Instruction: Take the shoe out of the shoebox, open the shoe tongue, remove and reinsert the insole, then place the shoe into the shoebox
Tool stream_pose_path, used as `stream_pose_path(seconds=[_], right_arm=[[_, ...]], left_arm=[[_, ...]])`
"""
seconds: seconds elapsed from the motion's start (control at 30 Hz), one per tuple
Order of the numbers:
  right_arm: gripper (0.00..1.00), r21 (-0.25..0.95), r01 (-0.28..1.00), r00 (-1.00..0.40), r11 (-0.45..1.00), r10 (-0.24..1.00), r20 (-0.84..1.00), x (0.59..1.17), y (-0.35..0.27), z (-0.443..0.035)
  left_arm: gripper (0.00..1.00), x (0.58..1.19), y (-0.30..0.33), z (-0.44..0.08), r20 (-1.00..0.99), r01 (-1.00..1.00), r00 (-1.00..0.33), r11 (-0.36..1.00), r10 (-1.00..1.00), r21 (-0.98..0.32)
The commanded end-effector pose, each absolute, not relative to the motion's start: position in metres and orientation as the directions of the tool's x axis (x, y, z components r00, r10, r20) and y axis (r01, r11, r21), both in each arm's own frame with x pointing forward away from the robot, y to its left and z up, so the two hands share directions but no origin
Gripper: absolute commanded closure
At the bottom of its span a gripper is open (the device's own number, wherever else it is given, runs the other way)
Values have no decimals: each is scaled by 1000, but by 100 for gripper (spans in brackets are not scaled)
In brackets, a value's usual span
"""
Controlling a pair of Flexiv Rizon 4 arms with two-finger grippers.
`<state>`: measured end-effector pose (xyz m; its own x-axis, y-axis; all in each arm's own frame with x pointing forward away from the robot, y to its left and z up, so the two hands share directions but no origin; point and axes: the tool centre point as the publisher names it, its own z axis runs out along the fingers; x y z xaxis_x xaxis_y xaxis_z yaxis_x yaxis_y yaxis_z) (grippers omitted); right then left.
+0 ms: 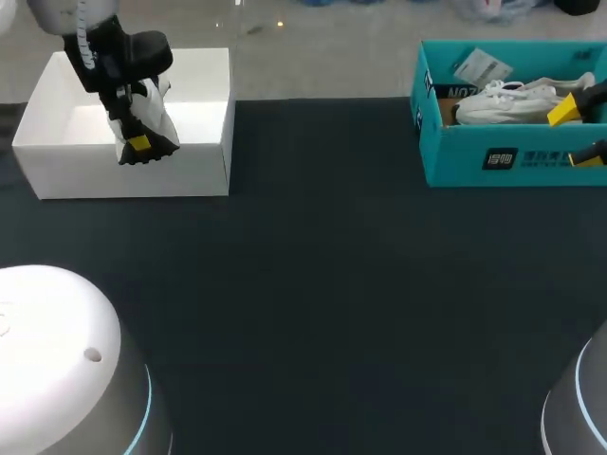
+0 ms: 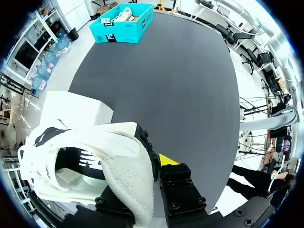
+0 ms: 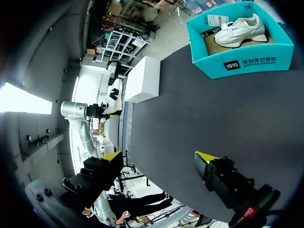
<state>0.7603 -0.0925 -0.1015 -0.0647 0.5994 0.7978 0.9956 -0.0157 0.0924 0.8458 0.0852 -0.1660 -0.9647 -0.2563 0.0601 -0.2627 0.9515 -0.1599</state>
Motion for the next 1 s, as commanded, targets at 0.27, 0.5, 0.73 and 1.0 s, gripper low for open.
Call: stream_pose_path(seconds=[0.27, 0.5, 0.73, 1.0], right_arm=[[0, 91, 996, -63, -16, 602, 796, 761, -92, -102], [0, 91, 996, -63, -16, 602, 796, 761, -92, -102], [0, 91, 996, -63, -16, 602, 796, 761, -92, -102], [0, 91, 996, -63, -16, 602, 796, 761, -92, -102]], left_arm=[[100, 853, 87, -167, 80, -275, -961, 947, -265, -164], [100, 850, 80, -174, 91, -263, -964, 933, -248, -244], [100, 863, 122, -165, 112, -311, -950, 920, -292, -239], [100, 887, 169, -162, 91, -326, -945, 923, -314, -205]])
